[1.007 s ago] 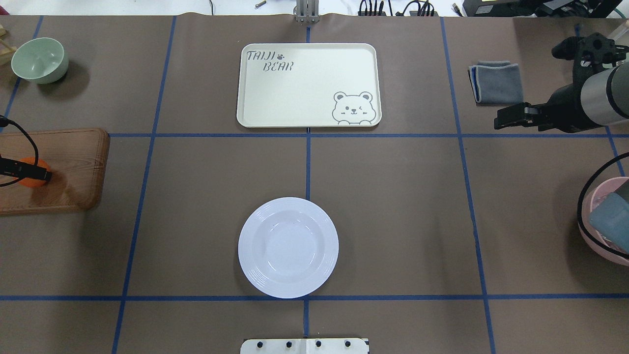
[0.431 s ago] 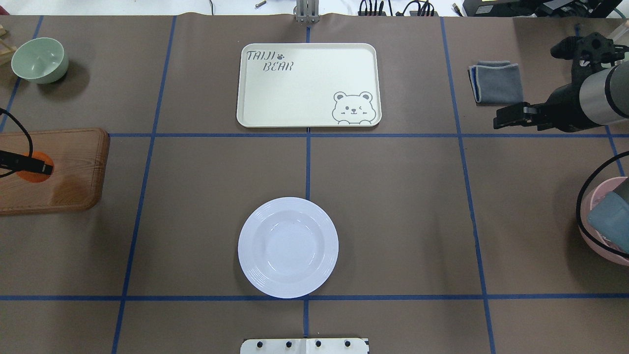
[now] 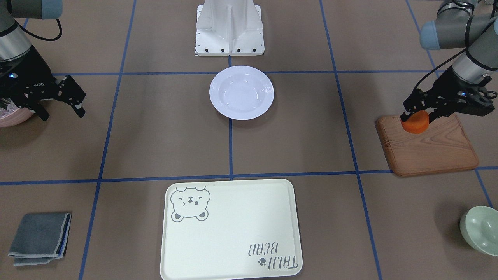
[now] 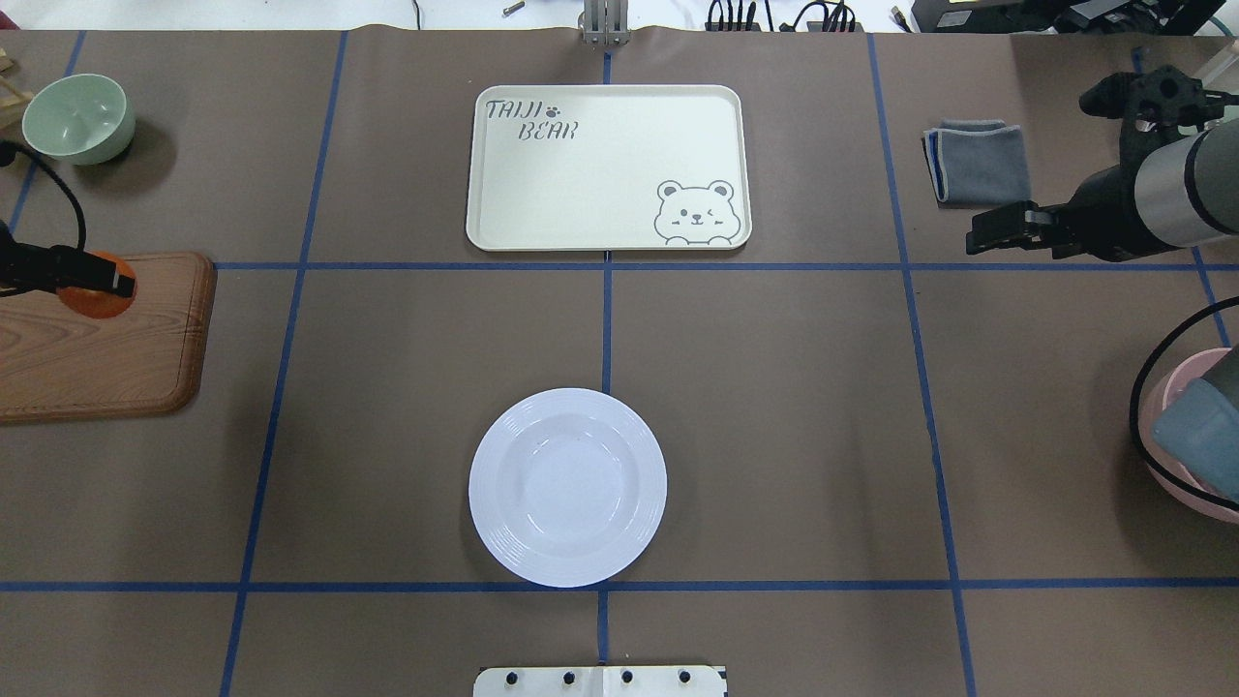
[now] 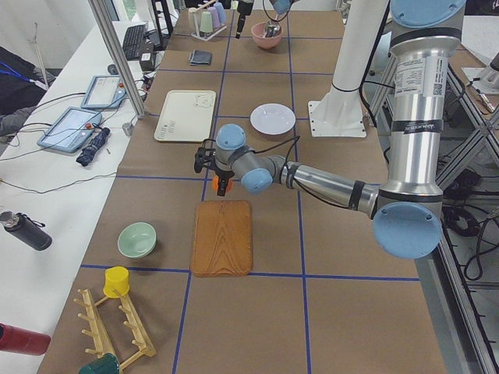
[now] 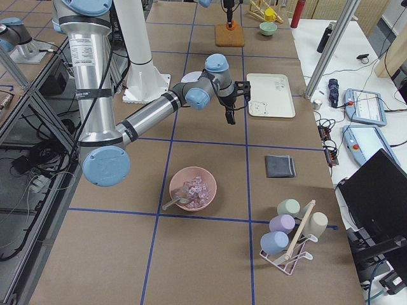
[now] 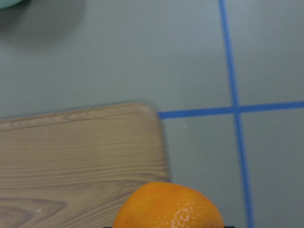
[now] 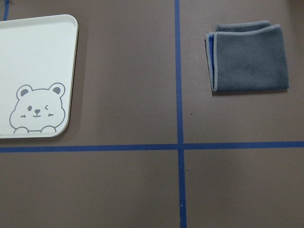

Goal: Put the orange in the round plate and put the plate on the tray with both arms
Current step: 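Grasp the orange on the wooden board with the left gripper while the right arm approaches, then lower the orange onto the white plate with the left gripper while the right arm approaches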

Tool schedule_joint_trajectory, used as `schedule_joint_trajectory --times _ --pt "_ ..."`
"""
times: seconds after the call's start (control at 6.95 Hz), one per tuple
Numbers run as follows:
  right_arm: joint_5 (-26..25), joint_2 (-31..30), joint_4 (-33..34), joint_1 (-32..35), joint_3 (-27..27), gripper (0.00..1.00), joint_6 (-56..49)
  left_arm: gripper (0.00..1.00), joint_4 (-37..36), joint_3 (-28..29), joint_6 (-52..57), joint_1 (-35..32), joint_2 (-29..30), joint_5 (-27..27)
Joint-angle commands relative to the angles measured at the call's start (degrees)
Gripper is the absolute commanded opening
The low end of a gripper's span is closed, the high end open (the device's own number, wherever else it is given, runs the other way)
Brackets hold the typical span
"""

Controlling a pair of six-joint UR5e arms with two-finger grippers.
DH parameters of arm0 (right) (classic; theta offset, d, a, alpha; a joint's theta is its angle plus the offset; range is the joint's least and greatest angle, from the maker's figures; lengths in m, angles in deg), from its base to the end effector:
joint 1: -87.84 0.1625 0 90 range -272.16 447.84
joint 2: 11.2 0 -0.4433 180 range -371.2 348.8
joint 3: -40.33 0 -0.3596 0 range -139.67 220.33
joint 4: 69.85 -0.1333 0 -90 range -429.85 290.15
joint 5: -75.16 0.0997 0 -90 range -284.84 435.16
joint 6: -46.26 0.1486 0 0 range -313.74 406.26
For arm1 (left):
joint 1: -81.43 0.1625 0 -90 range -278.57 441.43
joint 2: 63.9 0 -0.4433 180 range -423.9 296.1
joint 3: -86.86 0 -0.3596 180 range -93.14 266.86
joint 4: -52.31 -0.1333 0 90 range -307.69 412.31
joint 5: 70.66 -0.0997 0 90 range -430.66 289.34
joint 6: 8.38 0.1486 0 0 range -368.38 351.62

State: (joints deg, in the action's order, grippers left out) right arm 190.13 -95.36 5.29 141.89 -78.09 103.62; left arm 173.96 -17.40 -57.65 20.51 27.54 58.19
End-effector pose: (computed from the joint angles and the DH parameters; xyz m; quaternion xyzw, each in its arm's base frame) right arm -0.2419 -0.4538 0.4138 0.1356 -0.4301 0.0767 0.8893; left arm 0.2128 -0.4652 0.5134 0.1012 0.4753 -0.0199 0.8737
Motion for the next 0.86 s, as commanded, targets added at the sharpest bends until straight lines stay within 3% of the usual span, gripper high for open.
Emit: schedule_joint_trajectory --times 0.0,0.14,0.43,0.72 --pt "-3.8 3.7 -0.1 -4.1 -0.6 1.00 10.2 0.00 -2.9 -3.7 -11.8 6.3 5.6 -2.5" --pt "-6.5 5.0 -0.1 -6.7 -1.6 1.00 15.4 0.00 -8.7 -4.2 -18.6 12.1 12.5 -6.6" --pt "-11.8 6.5 -0.1 -10.3 -4.0 1.00 24.6 0.00 -27.0 -4.9 -27.5 21.9 26.8 -15.3" --pt "-20.1 6.6 -4.6 -16.8 -3.8 1.00 31.0 0.00 -30.8 -1.1 -36.3 33.9 33.8 -25.2"
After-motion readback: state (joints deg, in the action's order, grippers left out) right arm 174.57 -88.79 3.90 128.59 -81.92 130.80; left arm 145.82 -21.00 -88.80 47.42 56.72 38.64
